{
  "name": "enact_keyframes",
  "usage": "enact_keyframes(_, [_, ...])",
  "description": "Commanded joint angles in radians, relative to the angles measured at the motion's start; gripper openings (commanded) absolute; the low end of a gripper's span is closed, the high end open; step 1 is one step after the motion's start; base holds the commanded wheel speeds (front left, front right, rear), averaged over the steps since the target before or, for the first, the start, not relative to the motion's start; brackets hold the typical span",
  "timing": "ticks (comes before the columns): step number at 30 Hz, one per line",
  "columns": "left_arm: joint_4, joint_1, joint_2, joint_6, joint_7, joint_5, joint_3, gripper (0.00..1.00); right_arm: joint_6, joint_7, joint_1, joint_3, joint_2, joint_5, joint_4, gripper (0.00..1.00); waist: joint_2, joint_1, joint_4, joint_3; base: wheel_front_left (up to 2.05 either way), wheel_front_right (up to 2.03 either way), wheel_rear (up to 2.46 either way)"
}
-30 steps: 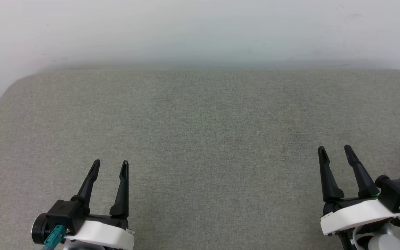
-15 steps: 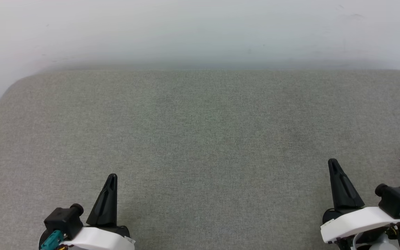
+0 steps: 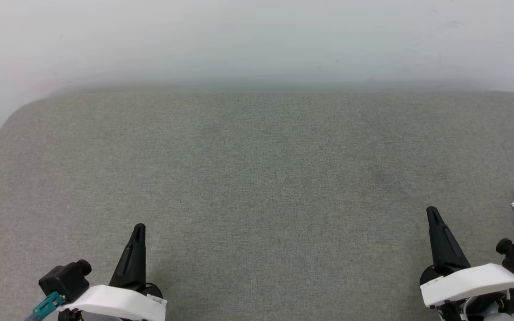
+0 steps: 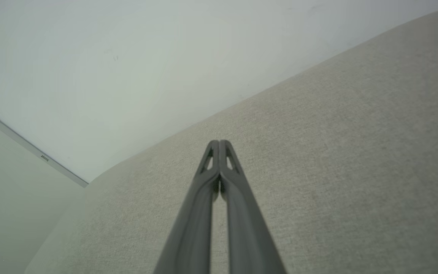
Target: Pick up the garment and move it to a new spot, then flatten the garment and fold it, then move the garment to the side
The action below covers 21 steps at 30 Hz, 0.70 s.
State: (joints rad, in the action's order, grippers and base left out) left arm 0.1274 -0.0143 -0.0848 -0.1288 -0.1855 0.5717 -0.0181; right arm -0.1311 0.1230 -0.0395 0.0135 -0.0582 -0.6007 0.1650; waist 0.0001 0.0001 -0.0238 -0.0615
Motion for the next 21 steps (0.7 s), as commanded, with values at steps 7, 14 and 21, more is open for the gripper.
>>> enact_keyframes(7, [0.006, 0.037, -0.010, -0.001, 0.030, 0.143, 0.011, 0.00, 0.000, -0.022, -0.030, 0.007, -0.011, -0.139, -0.002, 0.00, -0.0001, -0.0001, 0.002, 0.004, 0.00, 0.00, 0.00])
enact_keyframes(14, [0.016, 0.047, -0.011, -0.001, 0.053, 0.245, 0.017, 0.00, 0.000, -0.042, -0.035, 0.012, -0.013, -0.237, 0.006, 0.00, -0.0001, -0.0001, 0.003, 0.008, 0.00, 0.00, 0.00])
enact_keyframes(21, [0.024, 0.055, -0.011, -0.001, 0.071, 0.327, 0.022, 0.00, 0.000, -0.057, -0.039, 0.017, -0.015, -0.314, 0.012, 0.00, -0.0001, -0.0001, 0.005, 0.012, 0.00, 0.00, 0.00])
